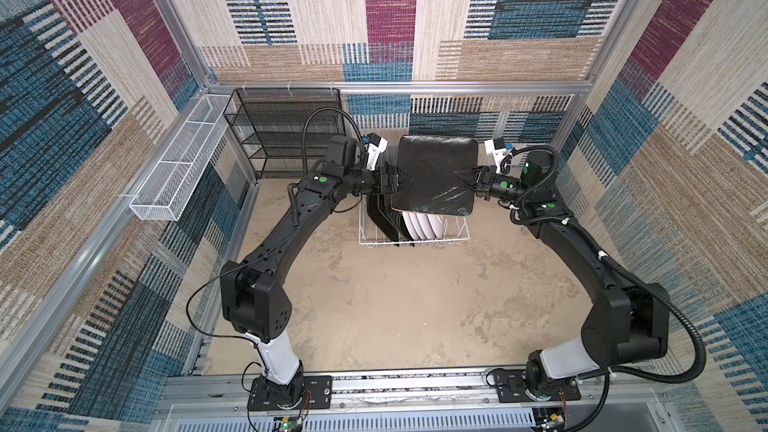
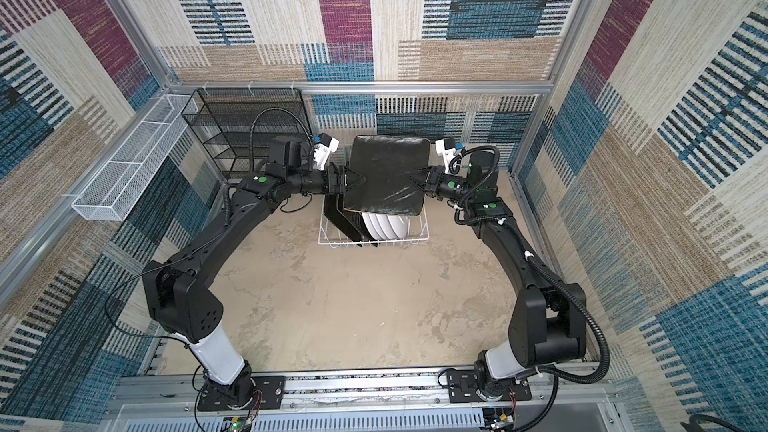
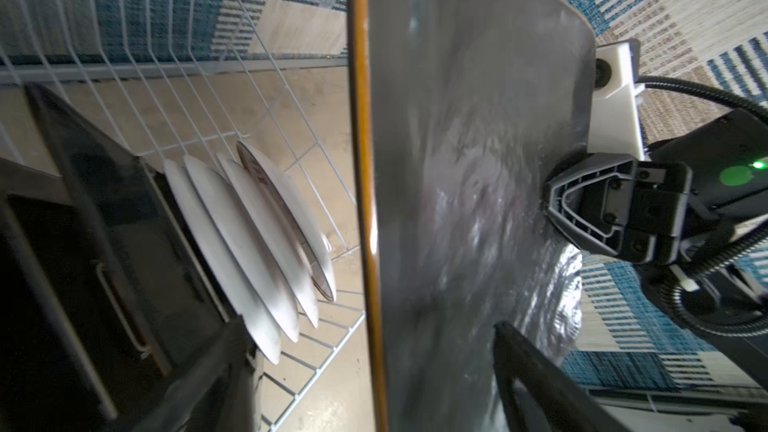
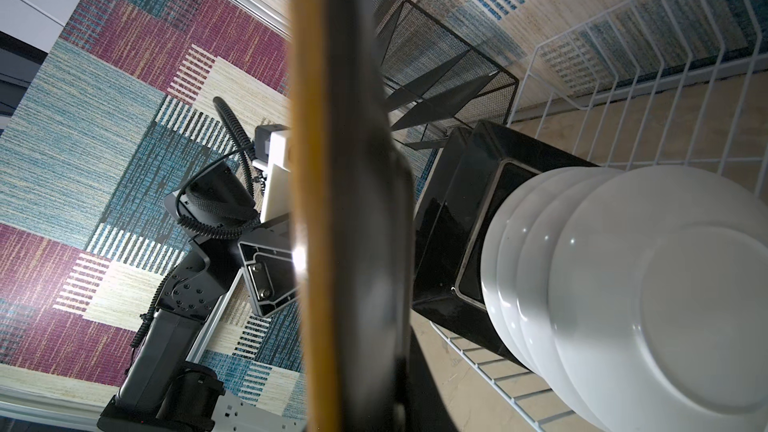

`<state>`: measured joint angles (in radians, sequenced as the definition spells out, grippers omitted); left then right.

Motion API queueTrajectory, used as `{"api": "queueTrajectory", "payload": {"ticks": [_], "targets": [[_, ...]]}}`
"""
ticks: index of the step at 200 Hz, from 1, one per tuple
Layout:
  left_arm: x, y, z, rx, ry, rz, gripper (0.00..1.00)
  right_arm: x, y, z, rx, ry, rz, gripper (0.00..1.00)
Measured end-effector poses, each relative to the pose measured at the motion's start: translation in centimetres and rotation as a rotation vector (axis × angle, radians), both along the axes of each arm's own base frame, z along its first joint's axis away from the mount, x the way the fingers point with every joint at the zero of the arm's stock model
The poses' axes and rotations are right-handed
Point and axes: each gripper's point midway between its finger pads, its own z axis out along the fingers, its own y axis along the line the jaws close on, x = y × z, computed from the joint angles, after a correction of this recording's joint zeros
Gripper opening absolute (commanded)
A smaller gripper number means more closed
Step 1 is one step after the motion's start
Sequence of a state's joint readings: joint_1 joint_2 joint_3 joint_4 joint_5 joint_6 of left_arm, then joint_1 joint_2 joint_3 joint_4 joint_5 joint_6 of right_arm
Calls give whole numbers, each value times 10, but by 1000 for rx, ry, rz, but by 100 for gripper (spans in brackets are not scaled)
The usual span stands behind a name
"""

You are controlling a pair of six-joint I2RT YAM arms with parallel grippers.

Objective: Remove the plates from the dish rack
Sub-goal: 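Grasp the dark plate's far edge with the right gripper while the left gripper holds it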

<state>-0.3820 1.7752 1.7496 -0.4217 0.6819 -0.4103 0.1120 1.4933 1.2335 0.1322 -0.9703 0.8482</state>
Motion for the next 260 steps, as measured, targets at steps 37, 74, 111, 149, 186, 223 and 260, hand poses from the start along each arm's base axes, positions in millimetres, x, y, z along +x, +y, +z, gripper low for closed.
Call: {"api": "queueTrajectory", "payload": {"ticks": [37,74,111,149,186,223,260], "targets": [[-7,-10,7,-71,38,-56,84,-1,2,-5,7,-2,24,0],[-10,-16,8,-128,63,-94,68,1,4,-11,23,11,39,0],[-10,-20,5,-153,86,-113,58,0,7,-9,33,0,62,0],[-10,-24,5,-178,106,-131,46,-1,11,-8,43,-8,83,0],[-12,-27,9,-205,115,-153,27,-2,13,-10,47,-9,99,0],[-16,-27,11,-221,140,-170,21,-2,13,-9,57,-18,116,0],[-16,-26,10,-223,141,-171,14,-1,13,-12,59,-15,121,0]]}}
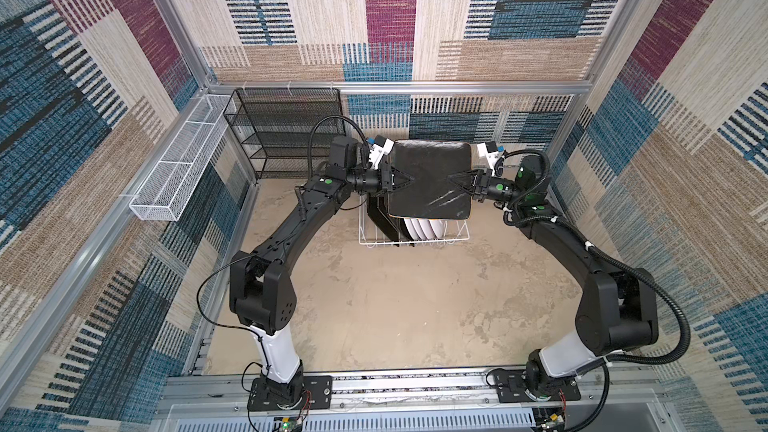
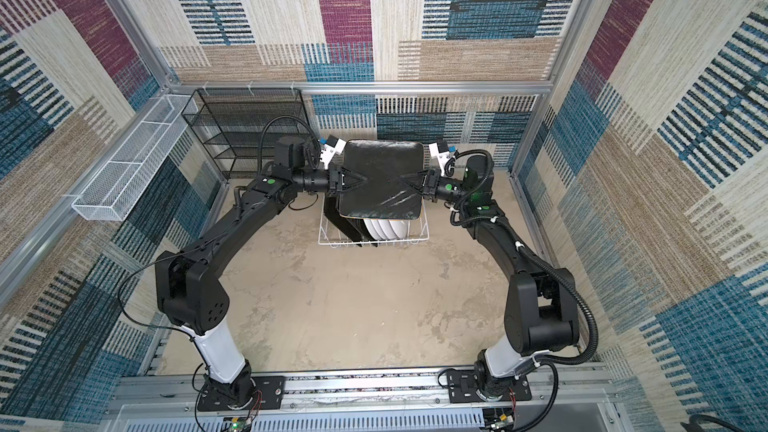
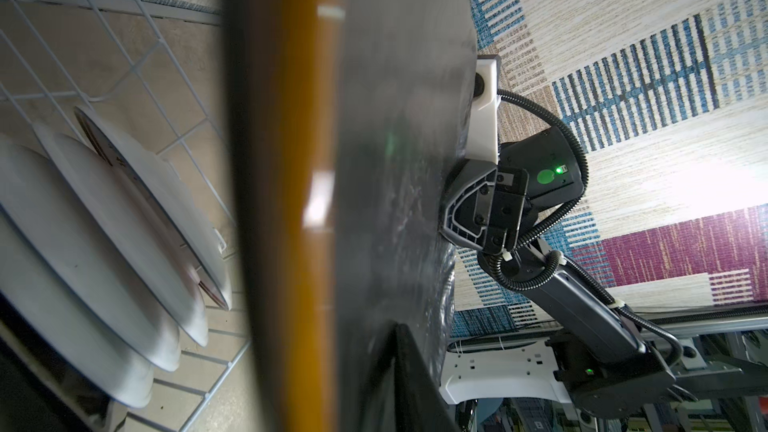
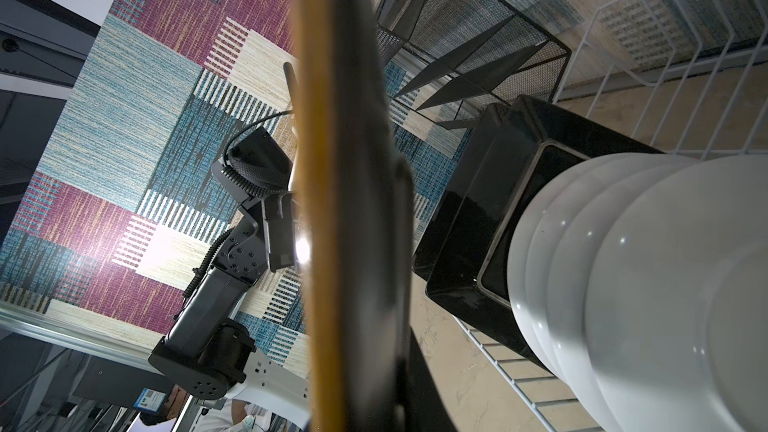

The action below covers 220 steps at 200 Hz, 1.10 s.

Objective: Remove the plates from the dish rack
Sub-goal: 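Grasp the dark plate's far edge with the right gripper while the left gripper holds it, then open and withdraw the right gripper while the left gripper carries the plate away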

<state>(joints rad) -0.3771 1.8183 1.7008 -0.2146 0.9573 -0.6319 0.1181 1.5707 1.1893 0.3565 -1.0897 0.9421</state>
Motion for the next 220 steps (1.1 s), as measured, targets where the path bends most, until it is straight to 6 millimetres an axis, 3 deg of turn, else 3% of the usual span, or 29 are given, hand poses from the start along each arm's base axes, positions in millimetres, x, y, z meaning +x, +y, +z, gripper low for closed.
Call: {"api": "queueTrajectory", "payload": {"ticks": [32,136,220], "targets": [[0,1,-1,0,2,2,0,2,1,-3,1,-2,5,0],[5,1,7,-22,-9,20,0,14,3,-9,10,7,1,27],[5,0,9,-50,-1,23,0,15,3,-9,7,7,-4,24]]}}
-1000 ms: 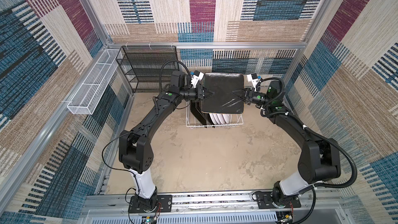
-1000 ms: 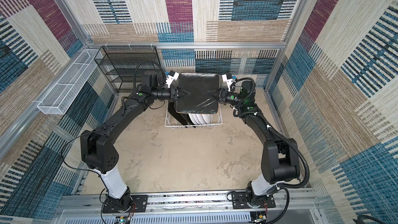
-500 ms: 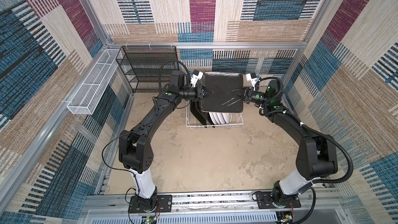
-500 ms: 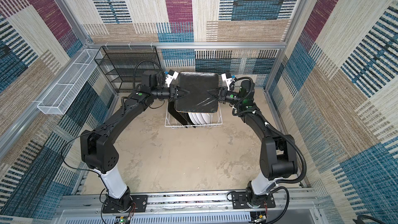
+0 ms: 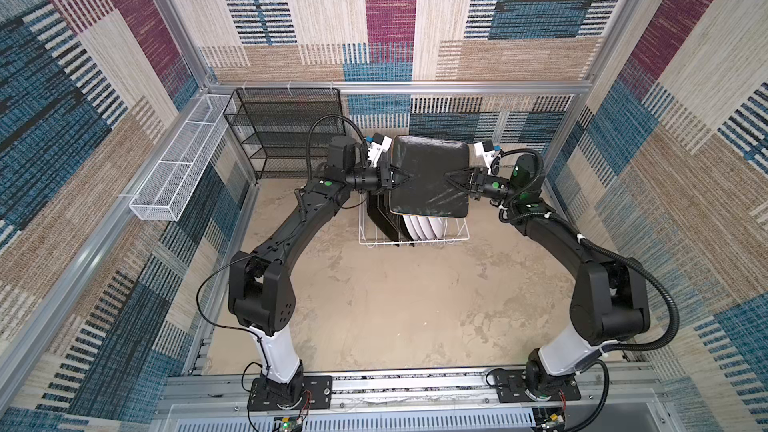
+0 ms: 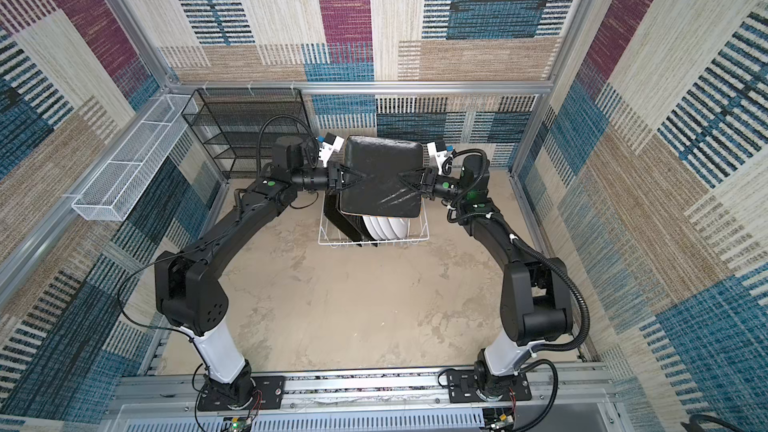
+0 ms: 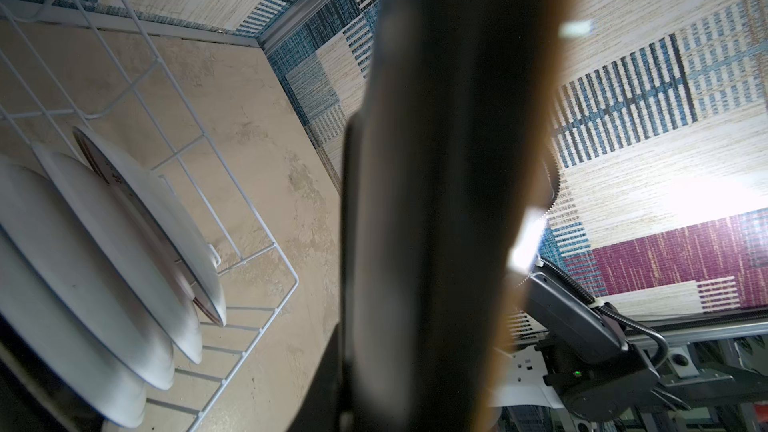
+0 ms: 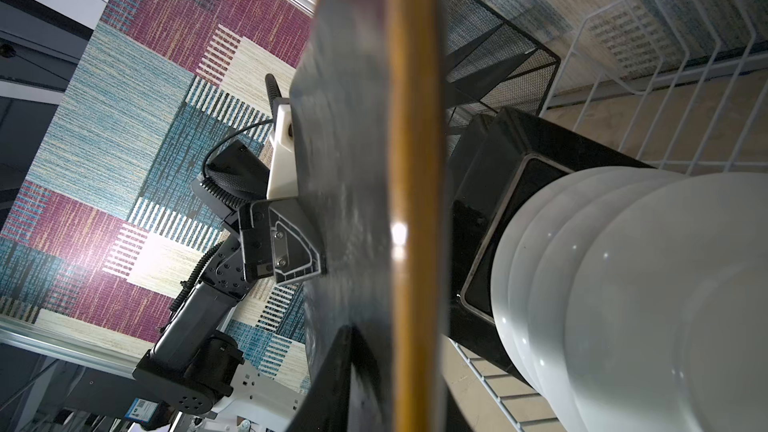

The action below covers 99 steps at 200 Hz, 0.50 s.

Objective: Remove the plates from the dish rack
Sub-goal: 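Open and withdraw the right gripper while the left gripper carries the plate away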

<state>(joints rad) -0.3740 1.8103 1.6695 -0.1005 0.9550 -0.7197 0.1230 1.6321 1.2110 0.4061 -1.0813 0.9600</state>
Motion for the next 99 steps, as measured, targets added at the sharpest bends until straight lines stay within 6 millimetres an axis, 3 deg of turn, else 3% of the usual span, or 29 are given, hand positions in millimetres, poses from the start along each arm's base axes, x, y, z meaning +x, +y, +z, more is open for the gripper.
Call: {"api": "queueTrajectory", "payload": {"ticks": [35,47,99], "targets": [[1,0,-1,-2,13,7,0,0,0,-1,0,3,0,31],[0,1,0,0,12,12,0,0,1,-1,0,2,1,43],[-6,4,5,0,7,19,0,1,1,4,-12,-26,-7,77]]}}
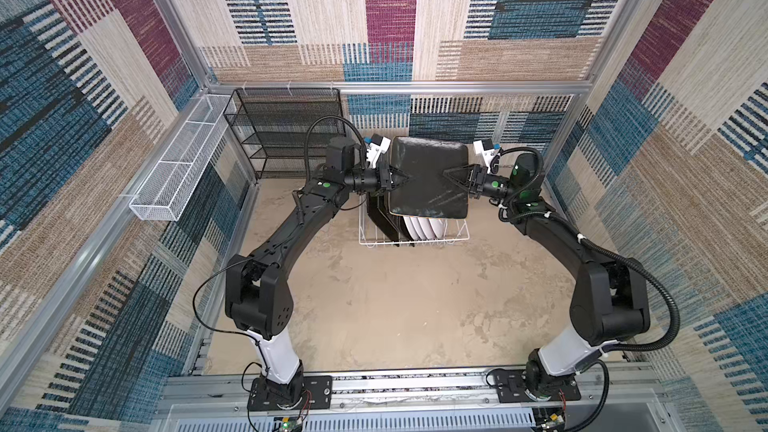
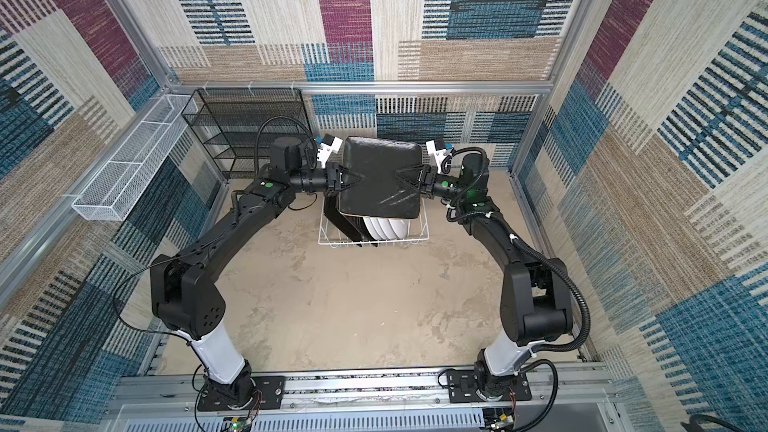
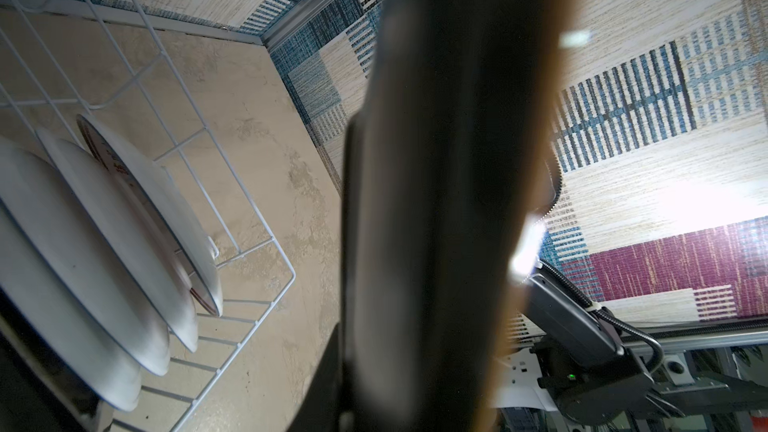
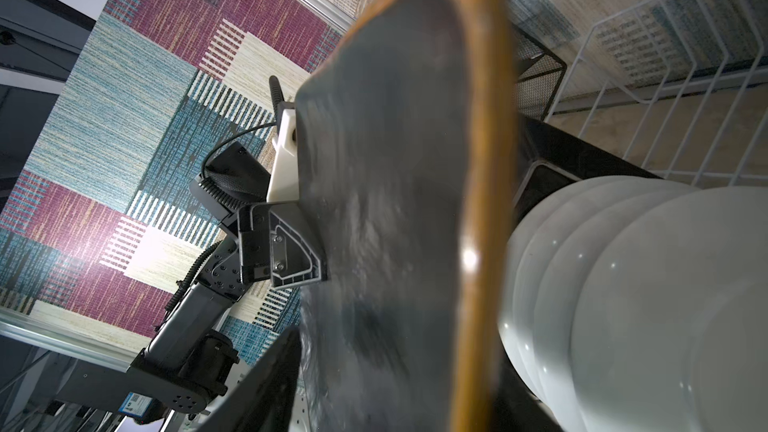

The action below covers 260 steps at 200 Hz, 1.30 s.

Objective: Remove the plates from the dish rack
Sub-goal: 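Open and withdraw the right gripper while the left gripper carries the plate away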

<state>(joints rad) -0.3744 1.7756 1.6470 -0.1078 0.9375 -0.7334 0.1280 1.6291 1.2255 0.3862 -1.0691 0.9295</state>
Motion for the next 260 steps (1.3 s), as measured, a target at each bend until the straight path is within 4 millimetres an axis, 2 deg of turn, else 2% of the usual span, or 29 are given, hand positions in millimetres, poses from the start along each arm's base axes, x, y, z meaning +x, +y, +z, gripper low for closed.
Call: {"api": "queueTrajectory", "payload": {"ticks": [31,38,72,151,199,260], "targets": [[-2,2,5,-3,-12,7,0,2,-1,1,-8,-2,-28,91],[-2,2,6,-3,-14,8,0,2,-2,1,-11,3,-34,100],[-3,3,8,-6,-18,10,0,5,-5,-1,-35,7,-74,99],[-1,23,15,18,-33,63,0,0,-20,19,-165,-149,-198,99],[-4,40,22,57,-57,104,0,-15,-33,29,-267,-308,-282,99],[-7,77,50,196,-148,212,0,-47,-41,47,-403,-580,-295,99]]}}
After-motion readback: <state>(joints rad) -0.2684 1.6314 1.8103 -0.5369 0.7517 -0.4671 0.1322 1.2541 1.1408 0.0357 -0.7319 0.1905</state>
